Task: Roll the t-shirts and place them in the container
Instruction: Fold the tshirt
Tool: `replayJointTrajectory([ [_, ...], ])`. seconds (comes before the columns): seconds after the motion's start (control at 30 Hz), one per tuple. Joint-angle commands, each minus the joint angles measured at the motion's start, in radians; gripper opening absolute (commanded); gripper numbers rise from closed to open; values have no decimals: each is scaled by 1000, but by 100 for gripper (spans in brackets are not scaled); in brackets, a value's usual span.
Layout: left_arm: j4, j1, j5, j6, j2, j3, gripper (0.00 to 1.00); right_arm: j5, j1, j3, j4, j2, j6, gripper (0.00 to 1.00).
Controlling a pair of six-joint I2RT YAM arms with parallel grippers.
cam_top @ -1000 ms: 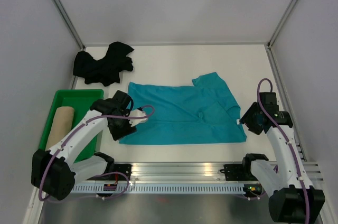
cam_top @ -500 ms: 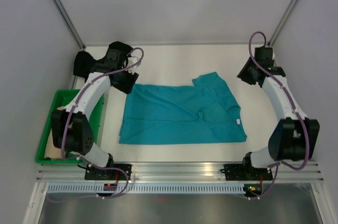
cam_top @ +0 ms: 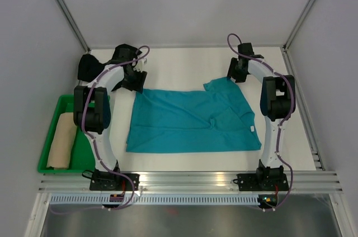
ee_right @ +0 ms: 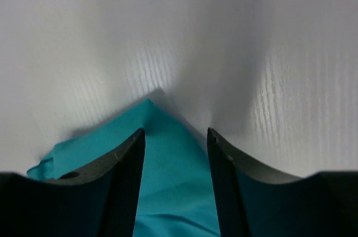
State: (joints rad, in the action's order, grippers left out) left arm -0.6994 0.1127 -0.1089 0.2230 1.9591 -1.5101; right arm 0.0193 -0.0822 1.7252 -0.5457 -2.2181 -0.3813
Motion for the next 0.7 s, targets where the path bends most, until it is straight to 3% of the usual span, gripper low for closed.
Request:
replayJointTrajectory([
  [0.0, 28, -18, -47, -59, 52, -61, 59, 40, -2, 53, -5, -34, 51, 55],
  [0.37, 64, -22, -37, -53, 178, -124, 58, 47, -19, 13, 32, -69, 48, 48],
  [0.4, 67, -22, -43, -54, 181, -125, 57, 51, -19, 10, 36, -66, 48, 44],
  [0.43, 72, -24, -51, -53, 182, -125, 56, 66, -18, 10, 46, -66, 47, 33],
  [0.47, 74, -24, -72, -51, 184, -125, 55, 79, -19, 10, 49, -68, 47, 28],
  [0.53, 77, -24, -87, -53, 181, -118, 44, 152, -18, 5, 61, -68, 45, 15],
  [0.57, 78, -25, -109, -51, 170, -108, 32, 163, -19, -9, 64, -58, 38, 10],
  [0.63, 83, -28, -121, -51, 152, -95, 19, 172, -19, -44, 94, -32, 16, 0],
  [0.67, 90, -28, -124, -50, 143, -85, 11, 177, -19, -65, 107, 9, 12, 0],
])
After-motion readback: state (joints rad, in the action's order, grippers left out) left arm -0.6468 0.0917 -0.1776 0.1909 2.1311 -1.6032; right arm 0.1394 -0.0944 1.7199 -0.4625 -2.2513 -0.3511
